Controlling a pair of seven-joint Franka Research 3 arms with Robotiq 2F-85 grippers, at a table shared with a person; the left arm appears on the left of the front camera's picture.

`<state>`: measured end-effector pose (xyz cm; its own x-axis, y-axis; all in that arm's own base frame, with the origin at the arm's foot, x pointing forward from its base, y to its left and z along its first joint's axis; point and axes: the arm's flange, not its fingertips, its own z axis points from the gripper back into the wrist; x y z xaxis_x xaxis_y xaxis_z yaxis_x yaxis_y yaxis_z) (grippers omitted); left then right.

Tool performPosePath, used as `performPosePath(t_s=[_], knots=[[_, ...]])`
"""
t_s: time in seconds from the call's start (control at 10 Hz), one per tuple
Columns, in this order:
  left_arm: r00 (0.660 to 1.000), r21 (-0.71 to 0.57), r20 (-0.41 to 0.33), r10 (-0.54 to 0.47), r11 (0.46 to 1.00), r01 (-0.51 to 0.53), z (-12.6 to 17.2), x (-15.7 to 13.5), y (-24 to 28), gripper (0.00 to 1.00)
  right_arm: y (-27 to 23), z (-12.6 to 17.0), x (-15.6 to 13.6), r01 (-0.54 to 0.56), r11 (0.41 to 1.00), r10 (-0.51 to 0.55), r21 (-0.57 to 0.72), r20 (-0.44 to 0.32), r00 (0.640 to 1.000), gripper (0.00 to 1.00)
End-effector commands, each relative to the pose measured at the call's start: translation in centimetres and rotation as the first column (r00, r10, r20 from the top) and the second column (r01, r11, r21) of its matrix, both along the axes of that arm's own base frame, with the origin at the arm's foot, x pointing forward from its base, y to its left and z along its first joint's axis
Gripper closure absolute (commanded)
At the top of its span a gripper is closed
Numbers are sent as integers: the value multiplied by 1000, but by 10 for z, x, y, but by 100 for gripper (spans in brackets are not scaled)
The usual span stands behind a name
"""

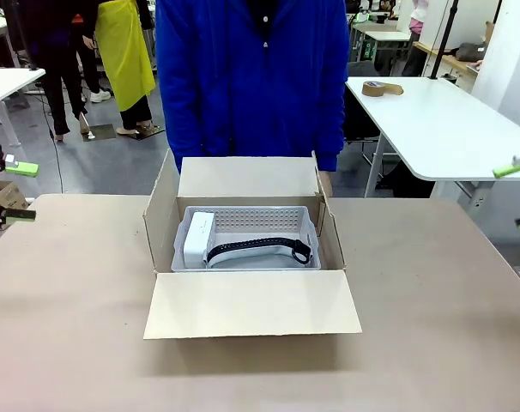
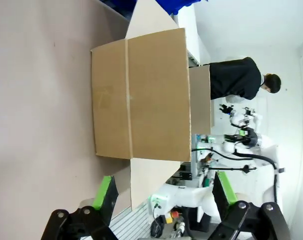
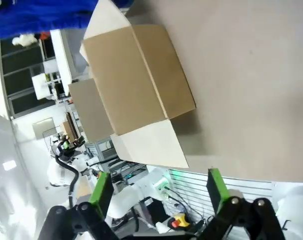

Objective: Pack the gift set into the box.
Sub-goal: Lift both hands away from the flaps of the Package Box, then press and hold the closed box until the human finishes sealing it.

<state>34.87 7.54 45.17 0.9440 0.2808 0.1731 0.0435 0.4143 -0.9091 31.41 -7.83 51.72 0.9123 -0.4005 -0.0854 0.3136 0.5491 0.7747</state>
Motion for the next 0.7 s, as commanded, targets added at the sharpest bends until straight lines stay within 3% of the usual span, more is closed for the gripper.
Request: performPosePath(t_s=[0.0,0.6], knots=[[1000,17,-6,5,1000,-5,5,-8,1,0,-5,1,-3,12,1000,-12,8,-1,1000,0],[1000,17,-6,5,1000,-5,5,-8,1,0,-5,1,-3,12,1000,-12,8,-1,1000,0]])
